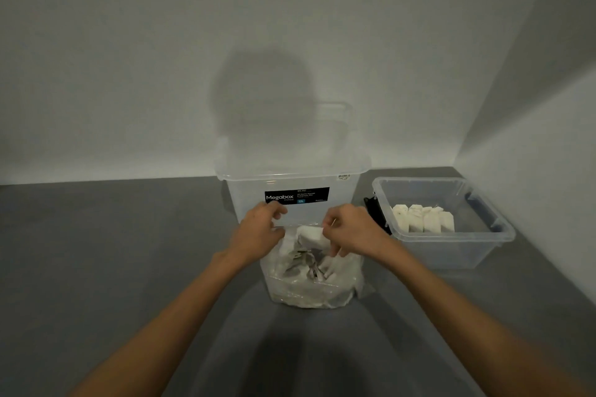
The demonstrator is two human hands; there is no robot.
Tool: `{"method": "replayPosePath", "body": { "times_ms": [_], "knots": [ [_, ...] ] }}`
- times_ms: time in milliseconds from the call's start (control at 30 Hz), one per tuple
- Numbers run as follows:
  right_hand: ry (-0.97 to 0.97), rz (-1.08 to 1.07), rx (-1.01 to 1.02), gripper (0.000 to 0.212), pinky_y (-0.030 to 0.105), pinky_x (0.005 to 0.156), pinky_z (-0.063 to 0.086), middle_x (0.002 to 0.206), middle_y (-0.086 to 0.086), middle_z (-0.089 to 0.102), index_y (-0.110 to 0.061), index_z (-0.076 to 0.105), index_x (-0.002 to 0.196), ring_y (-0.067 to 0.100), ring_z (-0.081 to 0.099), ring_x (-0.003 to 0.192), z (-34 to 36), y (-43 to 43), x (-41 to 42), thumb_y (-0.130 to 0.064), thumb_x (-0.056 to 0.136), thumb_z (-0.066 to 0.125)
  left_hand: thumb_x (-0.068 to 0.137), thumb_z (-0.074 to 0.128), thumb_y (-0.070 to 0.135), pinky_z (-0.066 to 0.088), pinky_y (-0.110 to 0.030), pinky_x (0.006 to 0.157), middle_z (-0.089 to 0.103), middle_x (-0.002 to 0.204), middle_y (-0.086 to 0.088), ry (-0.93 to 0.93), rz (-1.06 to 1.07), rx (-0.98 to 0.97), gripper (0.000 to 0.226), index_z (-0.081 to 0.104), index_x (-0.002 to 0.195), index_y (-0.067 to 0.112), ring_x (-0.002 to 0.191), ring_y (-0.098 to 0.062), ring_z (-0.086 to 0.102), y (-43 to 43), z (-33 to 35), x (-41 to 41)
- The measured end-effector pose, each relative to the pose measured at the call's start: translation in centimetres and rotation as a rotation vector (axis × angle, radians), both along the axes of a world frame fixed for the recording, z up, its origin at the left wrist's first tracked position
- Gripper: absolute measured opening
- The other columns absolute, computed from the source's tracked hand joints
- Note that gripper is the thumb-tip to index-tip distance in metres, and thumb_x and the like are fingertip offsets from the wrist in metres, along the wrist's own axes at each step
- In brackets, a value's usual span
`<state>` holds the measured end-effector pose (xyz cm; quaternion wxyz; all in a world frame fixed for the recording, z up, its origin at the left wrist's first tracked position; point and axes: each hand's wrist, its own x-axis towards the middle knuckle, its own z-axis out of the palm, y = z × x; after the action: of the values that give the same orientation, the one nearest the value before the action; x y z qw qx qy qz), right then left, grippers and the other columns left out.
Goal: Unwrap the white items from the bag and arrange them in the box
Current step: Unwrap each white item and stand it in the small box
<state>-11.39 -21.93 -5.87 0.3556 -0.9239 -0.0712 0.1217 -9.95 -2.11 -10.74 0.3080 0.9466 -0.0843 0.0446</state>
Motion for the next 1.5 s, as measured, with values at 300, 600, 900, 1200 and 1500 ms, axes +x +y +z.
{"method": "replayPosePath", "body": {
  "times_ms": [300,600,900,1200,1500],
  "knots": [
    [0.368,-0.189,0.748,0.010,0.026,0.059,0.059,0.081,0.022,0.070,0.001,0.057,0.094,0.023,0.073,0.071,0.8,-1.4,0.0,0.005,0.094,0.048,0.097,0.051,0.029,0.051,-0.024,0.075,0.071,0.099,-0.003,0.300,-0.122,-0.626,0.023,0.066,0.108,0.015,0.084,-0.010,0.069,-1.4,4.9,-1.4],
    [0.271,-0.135,0.691,0.011,0.026,0.055,0.051,0.088,0.002,0.069,-0.012,0.062,0.103,0.020,0.068,0.064,0.3,-0.8,-0.6,-0.010,0.093,0.058,0.087,0.067,0.021,0.047,-0.012,0.061,0.073,0.079,-0.004,0.131,-0.077,-0.575,0.013,0.072,0.094,0.010,0.069,-0.007,0.067,-2.0,5.4,-1.0],
    [0.523,-0.081,0.899,0.024,0.026,0.052,0.040,0.069,0.002,0.056,-0.011,0.059,0.086,0.011,0.040,0.048,-0.4,0.0,-0.2,-0.014,0.094,0.037,0.095,0.055,0.014,0.048,-0.017,0.070,0.069,0.103,0.001,0.114,-0.254,-0.511,0.023,0.064,0.114,0.024,0.082,-0.006,0.065,-1.7,6.5,-0.9],
    [0.540,-0.002,0.735,0.027,0.023,0.051,0.043,0.083,0.005,0.066,-0.008,0.064,0.098,0.009,0.045,0.049,-0.3,-0.3,0.5,-0.019,0.098,0.040,0.088,0.065,0.012,0.053,-0.024,0.083,0.071,0.087,0.001,0.055,-0.354,-0.357,0.008,0.072,0.092,0.010,0.085,-0.010,0.066,-1.6,6.9,-0.3],
    [0.223,-0.058,0.211,0.016,0.023,0.051,0.054,0.073,0.011,0.065,-0.004,0.064,0.087,0.017,0.061,0.055,-3.0,0.9,2.1,-0.003,0.093,0.050,0.079,0.075,0.021,0.050,-0.010,0.063,0.071,0.069,0.001,0.039,-0.109,-0.145,0.006,0.074,0.080,0.015,0.063,-0.002,0.064,0.3,5.4,0.1]
  ]
}}
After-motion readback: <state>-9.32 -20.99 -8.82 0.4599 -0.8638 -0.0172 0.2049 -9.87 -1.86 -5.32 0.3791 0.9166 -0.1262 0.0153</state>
